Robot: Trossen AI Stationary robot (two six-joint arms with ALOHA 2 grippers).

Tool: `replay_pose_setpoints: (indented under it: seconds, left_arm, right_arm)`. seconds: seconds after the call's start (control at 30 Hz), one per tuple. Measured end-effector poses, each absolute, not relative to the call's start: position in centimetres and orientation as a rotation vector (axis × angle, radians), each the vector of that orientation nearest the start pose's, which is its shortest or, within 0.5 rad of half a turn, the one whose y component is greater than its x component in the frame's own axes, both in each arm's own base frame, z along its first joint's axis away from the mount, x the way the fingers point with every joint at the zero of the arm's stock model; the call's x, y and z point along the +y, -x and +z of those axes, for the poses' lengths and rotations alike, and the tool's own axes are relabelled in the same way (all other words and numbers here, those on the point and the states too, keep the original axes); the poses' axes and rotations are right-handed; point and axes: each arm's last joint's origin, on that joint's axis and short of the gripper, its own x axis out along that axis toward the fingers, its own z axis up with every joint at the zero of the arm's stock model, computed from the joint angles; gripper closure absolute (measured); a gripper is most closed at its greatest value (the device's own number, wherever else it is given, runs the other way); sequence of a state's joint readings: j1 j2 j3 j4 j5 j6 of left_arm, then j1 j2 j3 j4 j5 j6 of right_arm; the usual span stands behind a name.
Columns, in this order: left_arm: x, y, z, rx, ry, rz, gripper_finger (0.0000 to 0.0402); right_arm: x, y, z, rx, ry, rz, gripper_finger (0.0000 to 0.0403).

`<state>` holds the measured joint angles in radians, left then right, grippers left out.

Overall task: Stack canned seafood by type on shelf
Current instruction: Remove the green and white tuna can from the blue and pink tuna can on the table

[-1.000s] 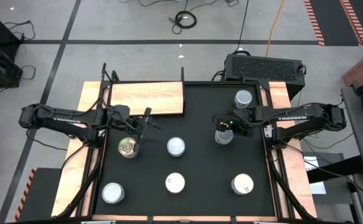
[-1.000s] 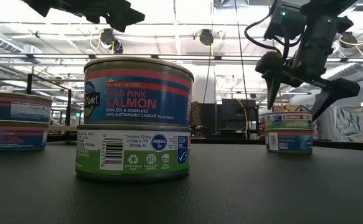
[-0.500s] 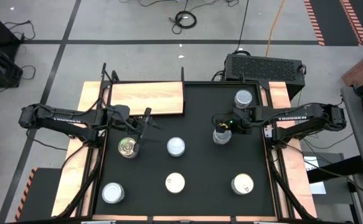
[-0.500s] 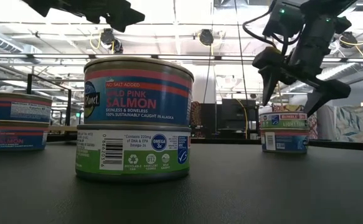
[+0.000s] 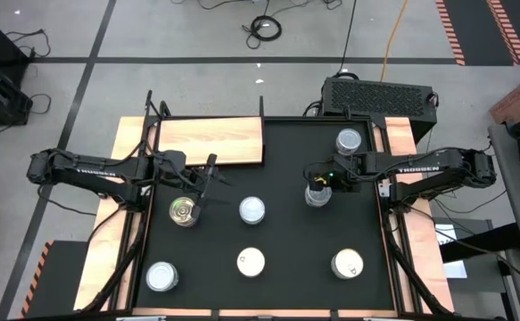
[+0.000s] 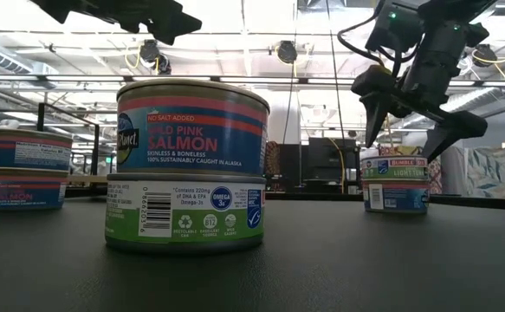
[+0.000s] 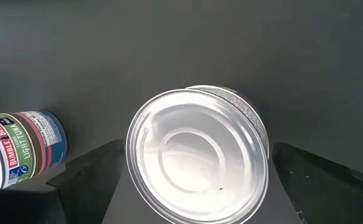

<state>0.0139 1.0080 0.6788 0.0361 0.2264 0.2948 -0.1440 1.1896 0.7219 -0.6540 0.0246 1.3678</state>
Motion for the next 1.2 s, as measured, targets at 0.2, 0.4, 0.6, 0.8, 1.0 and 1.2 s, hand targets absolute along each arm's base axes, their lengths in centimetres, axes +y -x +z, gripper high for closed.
replay_pose_setpoints:
  seconds: [0.2, 0.4, 0.6, 0.8, 1.0, 1.2]
  left_arm:
    - [-0.3, -22.2, 27.7, 0.258, -0.255, -0.252, 0.0154]
    - [-0.5, -22.2, 27.5, 0.29, -0.097, -0.237, 0.0154]
    - [-0.5, -22.3, 27.8, 0.28, 0.1, -0.212, 0.0154]
    - [-0.4, -22.4, 28.3, 0.231, 0.121, -0.186, 0.0154]
    - [-0.4, -22.7, 28.7, 0.176, 0.099, -0.187, 0.0154]
    - [-0.4, -23.9, 27.7, 0.204, 0.093, -0.184, 0.0154]
  right_arm:
    - [-3.1, -20.7, 20.5, 0.838, -1.275, -0.893, 0.0003]
    - [-3.1, -20.7, 20.5, 0.838, -1.275, -0.893, 0.0003]
    - [-3.1, -20.7, 20.5, 0.838, -1.275, -0.894, 0.0003]
    - [-3.1, -20.7, 20.5, 0.838, -1.275, -0.894, 0.0003]
    - [-3.1, -20.7, 20.4, 0.841, -1.26, -0.89, 0.0003]
    - [-3.1, -20.7, 20.5, 0.849, -1.23, -0.877, 0.0003]
